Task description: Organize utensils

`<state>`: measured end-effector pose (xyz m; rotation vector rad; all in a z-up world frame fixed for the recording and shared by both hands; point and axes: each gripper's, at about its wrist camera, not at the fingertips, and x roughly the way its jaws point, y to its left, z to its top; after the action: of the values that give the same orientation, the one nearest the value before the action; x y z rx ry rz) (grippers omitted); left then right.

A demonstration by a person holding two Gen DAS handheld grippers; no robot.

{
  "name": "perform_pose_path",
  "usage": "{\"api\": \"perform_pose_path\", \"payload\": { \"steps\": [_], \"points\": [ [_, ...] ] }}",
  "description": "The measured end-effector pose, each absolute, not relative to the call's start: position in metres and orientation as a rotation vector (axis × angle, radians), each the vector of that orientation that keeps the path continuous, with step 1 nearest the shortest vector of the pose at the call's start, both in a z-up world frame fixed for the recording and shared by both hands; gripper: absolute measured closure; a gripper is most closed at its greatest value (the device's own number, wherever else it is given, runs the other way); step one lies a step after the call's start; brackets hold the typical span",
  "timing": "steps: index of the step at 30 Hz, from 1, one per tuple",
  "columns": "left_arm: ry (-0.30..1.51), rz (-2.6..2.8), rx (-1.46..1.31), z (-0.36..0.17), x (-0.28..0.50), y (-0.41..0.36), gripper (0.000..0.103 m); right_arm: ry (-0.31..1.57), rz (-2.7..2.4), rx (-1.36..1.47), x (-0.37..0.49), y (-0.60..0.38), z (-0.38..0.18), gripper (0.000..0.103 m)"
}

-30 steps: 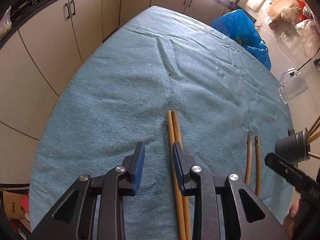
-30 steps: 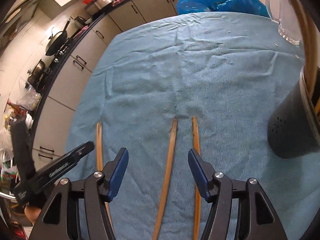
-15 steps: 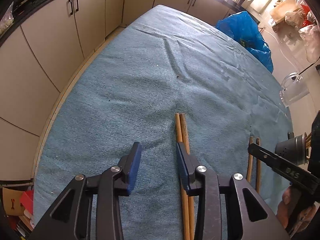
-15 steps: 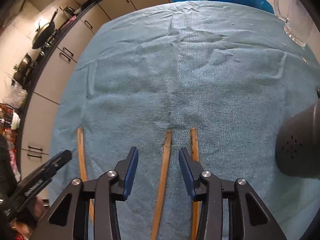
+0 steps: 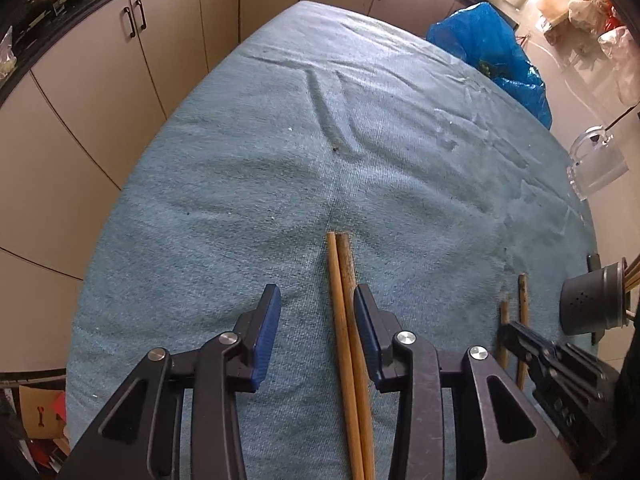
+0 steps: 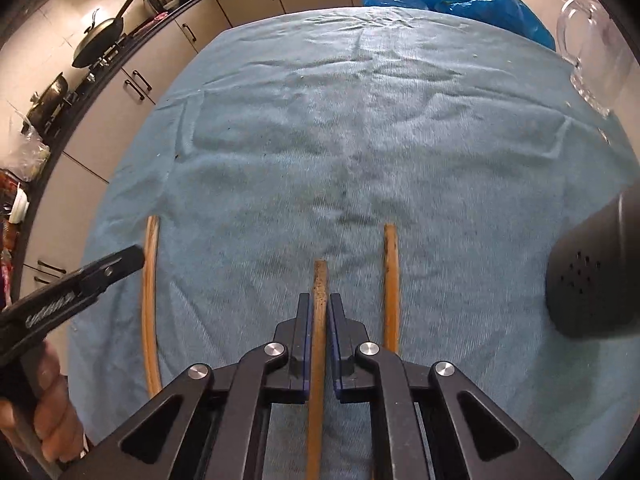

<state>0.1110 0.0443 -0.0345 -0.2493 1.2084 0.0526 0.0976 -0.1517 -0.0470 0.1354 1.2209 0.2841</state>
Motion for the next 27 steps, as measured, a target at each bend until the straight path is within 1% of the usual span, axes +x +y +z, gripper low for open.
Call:
{"api": "perform_pose_path", "payload": {
  "steps": [1, 6, 14, 20, 27],
  "points": [
    [1.212, 0.052, -0.248, -0.036, 0.111, 0.045, 0.066, 1.219, 0.293, 0.143, 0.094, -0.153, -0.046, 0.095],
    [1.218, 0.020, -0.266, -0.037, 0.111, 0.048, 0.044, 1.188, 0.331, 0.166, 0.082, -0.158, -0.039, 0.095],
    [1.235, 0.077, -0.286, -0.030, 0.110, 0.063, 0.044, 1.182, 0.338, 0.204, 0.080, -0.168, -0.038, 0.095],
    [1.259, 0.113, -0.294, -0.030, 0.115, 0.066, 0.041, 1.190, 0.332, 0.218, 0.082, -0.172, -0.042, 0.095],
    [1.259, 0.170, -0.196, -0.035, 0.126, 0.051, 0.041, 1.193, 0.338, 0.218, 0.081, -0.172, -0.042, 0.095]
  ]
}}
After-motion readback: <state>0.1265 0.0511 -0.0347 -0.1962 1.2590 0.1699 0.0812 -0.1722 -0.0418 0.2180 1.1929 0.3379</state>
